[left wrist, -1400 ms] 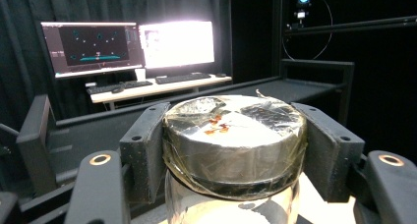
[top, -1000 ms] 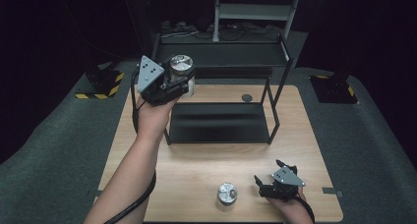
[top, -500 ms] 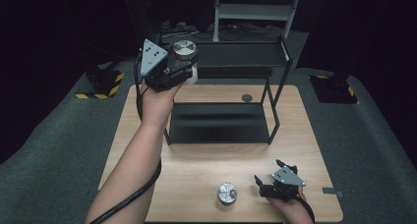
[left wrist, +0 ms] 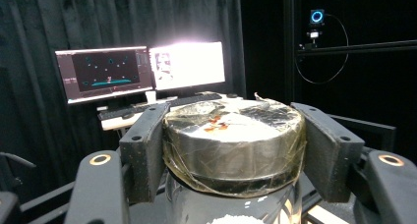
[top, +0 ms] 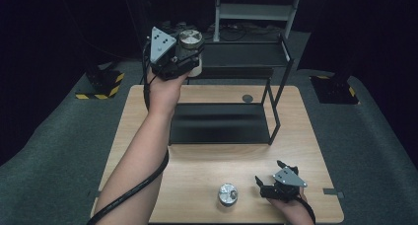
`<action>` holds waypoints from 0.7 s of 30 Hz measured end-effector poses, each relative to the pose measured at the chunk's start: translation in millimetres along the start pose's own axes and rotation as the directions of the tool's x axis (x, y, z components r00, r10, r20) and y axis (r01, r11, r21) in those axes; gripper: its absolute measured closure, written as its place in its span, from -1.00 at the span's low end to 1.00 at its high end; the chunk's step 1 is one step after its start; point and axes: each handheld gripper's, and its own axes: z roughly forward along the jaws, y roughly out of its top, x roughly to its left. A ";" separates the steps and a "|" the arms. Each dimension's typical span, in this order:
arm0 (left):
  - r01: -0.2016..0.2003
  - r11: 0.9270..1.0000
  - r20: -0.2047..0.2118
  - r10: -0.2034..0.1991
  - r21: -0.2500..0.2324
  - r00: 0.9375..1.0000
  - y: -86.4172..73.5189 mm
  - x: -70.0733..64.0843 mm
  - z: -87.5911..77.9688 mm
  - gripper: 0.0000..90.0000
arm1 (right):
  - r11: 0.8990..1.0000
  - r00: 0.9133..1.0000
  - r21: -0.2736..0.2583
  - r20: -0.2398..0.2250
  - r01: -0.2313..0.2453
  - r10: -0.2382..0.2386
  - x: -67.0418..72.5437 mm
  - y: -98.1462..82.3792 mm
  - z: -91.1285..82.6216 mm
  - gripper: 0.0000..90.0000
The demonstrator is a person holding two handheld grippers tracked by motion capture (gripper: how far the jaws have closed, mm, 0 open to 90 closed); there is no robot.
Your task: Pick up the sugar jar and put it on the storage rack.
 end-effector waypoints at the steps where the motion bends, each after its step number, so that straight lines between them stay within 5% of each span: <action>1: 0.006 1.000 -0.001 -0.006 0.001 1.000 -0.1 0.2 2.1 -0.24 | 1.000 1.000 0.001 0.000 0.002 -0.002 0.3 0.1 0.0 -0.96; 10: 0.005 1.000 -0.023 -0.005 0.004 1.000 -3.3 4.9 17.8 -0.24 | 1.000 1.000 -0.003 0.006 0.008 -0.008 1.8 -0.4 -0.3 -0.96; 11: -0.307 0.917 0.029 0.310 0.256 0.950 39.8 23.4 6.7 -0.24 | 1.000 1.000 -0.003 0.006 0.007 -0.007 1.6 -0.6 -0.4 -0.96; 21: -0.286 0.926 -0.007 0.297 0.247 0.955 31.6 32.0 20.0 -0.24 | 1.000 1.000 -0.002 0.001 0.005 -0.005 0.5 -0.4 -0.3 -0.96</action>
